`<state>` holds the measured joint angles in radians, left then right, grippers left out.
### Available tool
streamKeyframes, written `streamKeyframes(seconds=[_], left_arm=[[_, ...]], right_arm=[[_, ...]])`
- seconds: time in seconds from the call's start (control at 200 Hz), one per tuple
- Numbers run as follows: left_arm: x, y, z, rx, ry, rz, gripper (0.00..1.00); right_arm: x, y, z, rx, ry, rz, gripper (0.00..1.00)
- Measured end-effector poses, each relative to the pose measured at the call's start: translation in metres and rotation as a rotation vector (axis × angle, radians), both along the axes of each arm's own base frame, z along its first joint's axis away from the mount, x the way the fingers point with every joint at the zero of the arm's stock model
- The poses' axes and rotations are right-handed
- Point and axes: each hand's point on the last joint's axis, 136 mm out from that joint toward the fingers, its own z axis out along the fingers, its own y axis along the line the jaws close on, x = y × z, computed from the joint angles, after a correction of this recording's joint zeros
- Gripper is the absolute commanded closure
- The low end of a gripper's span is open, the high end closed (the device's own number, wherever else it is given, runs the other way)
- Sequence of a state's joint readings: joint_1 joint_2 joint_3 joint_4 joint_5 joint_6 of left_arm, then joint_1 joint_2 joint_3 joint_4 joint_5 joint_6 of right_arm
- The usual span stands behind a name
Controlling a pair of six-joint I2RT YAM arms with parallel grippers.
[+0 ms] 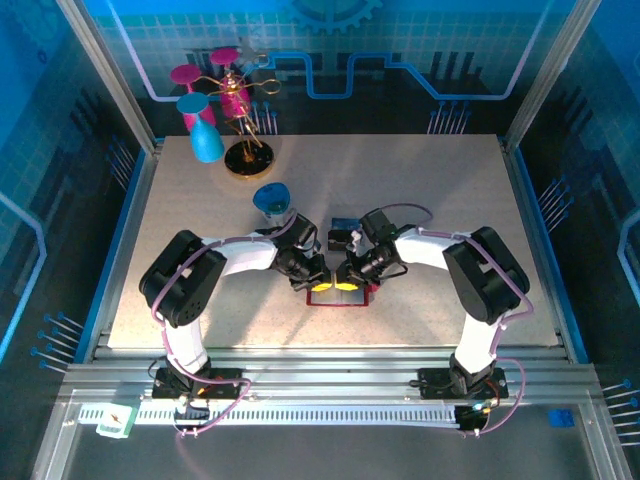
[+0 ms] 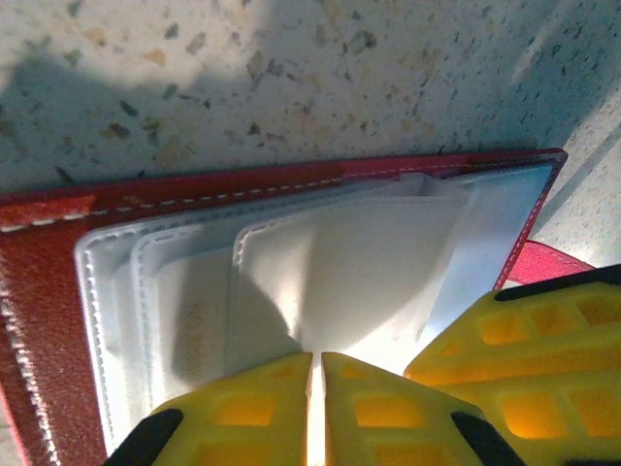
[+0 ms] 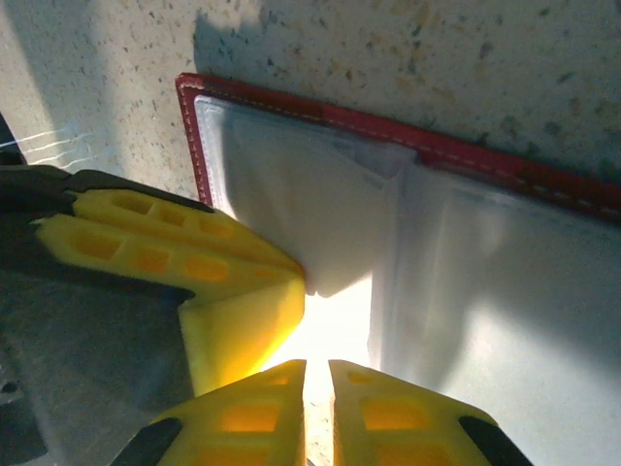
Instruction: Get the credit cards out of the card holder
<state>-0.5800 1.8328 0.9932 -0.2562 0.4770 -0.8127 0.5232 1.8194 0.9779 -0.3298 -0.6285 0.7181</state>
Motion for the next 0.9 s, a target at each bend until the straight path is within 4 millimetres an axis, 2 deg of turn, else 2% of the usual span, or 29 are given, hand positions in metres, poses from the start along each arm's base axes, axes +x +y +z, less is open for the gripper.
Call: streamKeyframes(seconds=[0.195,0.315,0.5,0.64,0.9], left_arm=[[0.0,0.0,0.0,-0.001,0.0,0.0,0.86],[0.001,-0.001,0.003,-0.004,-0.007,0.001,0.75],[0.005,0.005,0.024,0.012,-0.069,0.018,0.6],[0.006,0.006,0.029,0.012,-0.085,0.023,0.58],[0.004,0.007,0.021,0.027,-0.056,0.031,0.54]], right_arm=[[-0.001,-0.004,-0.011,-0.034,0.014,0.0,0.87],[-0.001,-0.007,-0.014,-0.057,0.01,0.008,0.88],[-0.001,-0.01,-0.016,-0.084,0.002,0.023,0.88],[-0.001,-0.011,-0.017,-0.088,-0.003,0.03,0.89],[-0.002,-0.011,-0.017,-0.091,-0.006,0.035,0.89]])
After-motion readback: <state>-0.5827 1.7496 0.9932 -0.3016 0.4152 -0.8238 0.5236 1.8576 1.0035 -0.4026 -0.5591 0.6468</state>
